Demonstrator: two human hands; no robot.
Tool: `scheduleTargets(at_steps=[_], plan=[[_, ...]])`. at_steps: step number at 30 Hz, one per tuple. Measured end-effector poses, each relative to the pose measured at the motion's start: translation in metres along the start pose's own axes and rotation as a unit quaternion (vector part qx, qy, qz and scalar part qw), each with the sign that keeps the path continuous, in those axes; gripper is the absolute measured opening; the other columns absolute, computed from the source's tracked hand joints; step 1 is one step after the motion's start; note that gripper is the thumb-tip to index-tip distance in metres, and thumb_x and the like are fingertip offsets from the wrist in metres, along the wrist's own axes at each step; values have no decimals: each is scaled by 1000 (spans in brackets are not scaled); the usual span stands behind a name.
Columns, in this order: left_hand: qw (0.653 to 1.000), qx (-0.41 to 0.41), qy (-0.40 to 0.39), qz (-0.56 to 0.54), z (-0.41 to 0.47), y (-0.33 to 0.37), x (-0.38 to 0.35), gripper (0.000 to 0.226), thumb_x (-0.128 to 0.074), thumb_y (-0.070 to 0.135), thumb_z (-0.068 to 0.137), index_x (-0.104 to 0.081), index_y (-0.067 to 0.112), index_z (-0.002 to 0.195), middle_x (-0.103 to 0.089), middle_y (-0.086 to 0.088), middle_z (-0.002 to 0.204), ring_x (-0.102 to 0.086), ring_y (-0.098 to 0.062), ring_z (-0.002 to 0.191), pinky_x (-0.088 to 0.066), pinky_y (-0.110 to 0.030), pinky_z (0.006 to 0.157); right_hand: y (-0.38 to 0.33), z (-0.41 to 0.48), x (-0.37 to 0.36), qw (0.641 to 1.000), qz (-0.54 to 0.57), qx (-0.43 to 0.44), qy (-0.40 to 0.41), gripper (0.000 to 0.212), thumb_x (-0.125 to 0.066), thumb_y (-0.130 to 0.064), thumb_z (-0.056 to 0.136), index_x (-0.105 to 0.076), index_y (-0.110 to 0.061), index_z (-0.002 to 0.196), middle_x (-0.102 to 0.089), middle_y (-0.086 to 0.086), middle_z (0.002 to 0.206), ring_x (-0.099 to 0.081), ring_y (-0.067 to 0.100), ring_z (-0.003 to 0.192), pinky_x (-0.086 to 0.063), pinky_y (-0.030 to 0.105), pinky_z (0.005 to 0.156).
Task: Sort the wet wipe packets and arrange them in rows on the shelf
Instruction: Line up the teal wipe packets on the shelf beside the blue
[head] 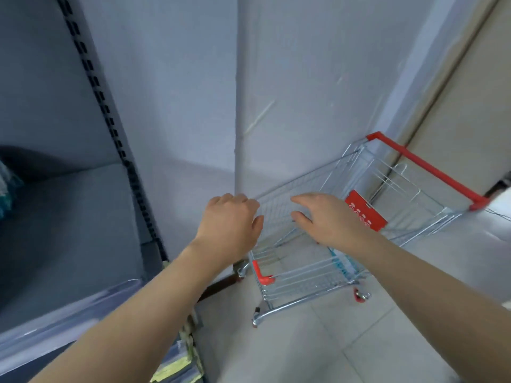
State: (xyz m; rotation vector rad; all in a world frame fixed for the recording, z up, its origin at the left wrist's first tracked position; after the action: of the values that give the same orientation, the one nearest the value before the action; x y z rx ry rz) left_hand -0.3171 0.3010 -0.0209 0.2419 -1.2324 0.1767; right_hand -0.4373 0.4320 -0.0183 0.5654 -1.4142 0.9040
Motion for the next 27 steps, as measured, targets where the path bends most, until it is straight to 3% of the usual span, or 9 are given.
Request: scheduleTargets(at_steps=[5,8,9,11,13,18,20,23,27], plan=[[997,4,-78,-15,74,70,-89,35,-41,37,94,-62,19,116,-64,-3,114,-56,-26,107,-41,-34,91,135,9,-24,996,-18,-55,-66,27,-47,-30,94,-64,-17,112,-68,5,102,-61,26,90,-40,31,69],[991,5,-133,-20,113,95,-147,35,-40,37,95,-61,19,116,-63,-4,114,-56,-26,106,-41,-35,91,207,25,-53,989,4,-85,-119,28,-36,-37,90,-52,-20,76,-58,2,76,-53,25,71,-39,33,65],[988,3,-151,-20,125,101,-167,34,-40,37,95,-61,20,115,-63,-4,113,-56,-26,105,-40,-35,90,230,31,-64,986,13,-97,-134,30,-34,-39,88,-52,-21,73,-57,2,74,-53,24,70,-42,35,65],[983,-1,-182,-14,152,109,-208,33,-38,37,96,-61,21,115,-63,-4,111,-56,-25,104,-40,-35,87,270,43,-81,981,20,-122,-148,30,-40,-31,93,-66,-15,96,-65,7,89,-59,26,83,-50,37,77],[976,1,-216,-20,178,113,-251,34,-37,38,97,-59,21,116,-62,-4,108,-57,-25,102,-42,-35,85,310,59,-102,975,17,-143,-168,31,-46,-24,97,-63,-10,119,-66,8,103,-59,24,94,-47,31,82],[963,12,-260,-71,247,117,-368,32,-39,37,96,-63,21,110,-64,0,107,-60,-21,99,-48,-35,84,403,101,-173,952,51,-196,-229,33,-48,-23,97,-61,-8,123,-65,7,117,-60,21,104,-43,26,83],[952,16,-289,-102,269,123,-416,31,-41,35,96,-63,21,112,-65,-1,111,-60,-22,103,-49,-37,89,438,112,-207,939,75,-217,-255,35,-51,-21,96,-60,-3,124,-64,8,123,-59,23,109,-44,30,93],[930,34,-333,-148,293,139,-490,32,-43,32,96,-60,20,120,-63,-1,121,-57,-22,112,-46,-39,95,486,125,-262,920,101,-237,-295,35,-54,-18,94,-60,8,116,-63,21,119,-59,30,107,-44,38,95],[897,57,-386,-209,310,171,-585,36,-44,31,98,-52,18,130,-57,-3,129,-51,-23,119,-43,-37,99,531,135,-326,900,132,-242,-339,45,-56,-22,95,-49,-7,137,-54,9,136,-52,22,122,-39,31,101]])
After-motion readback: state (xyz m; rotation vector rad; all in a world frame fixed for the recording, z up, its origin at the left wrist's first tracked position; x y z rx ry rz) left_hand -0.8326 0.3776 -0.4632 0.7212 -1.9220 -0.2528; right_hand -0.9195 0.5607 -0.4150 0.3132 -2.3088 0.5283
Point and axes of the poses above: each hand's wrist, its own z-axis towards the middle knuckle, its own x-axis out of the back of the hand, y = z × x, the point moved 4 cm from there along z, towards the middle knuckle
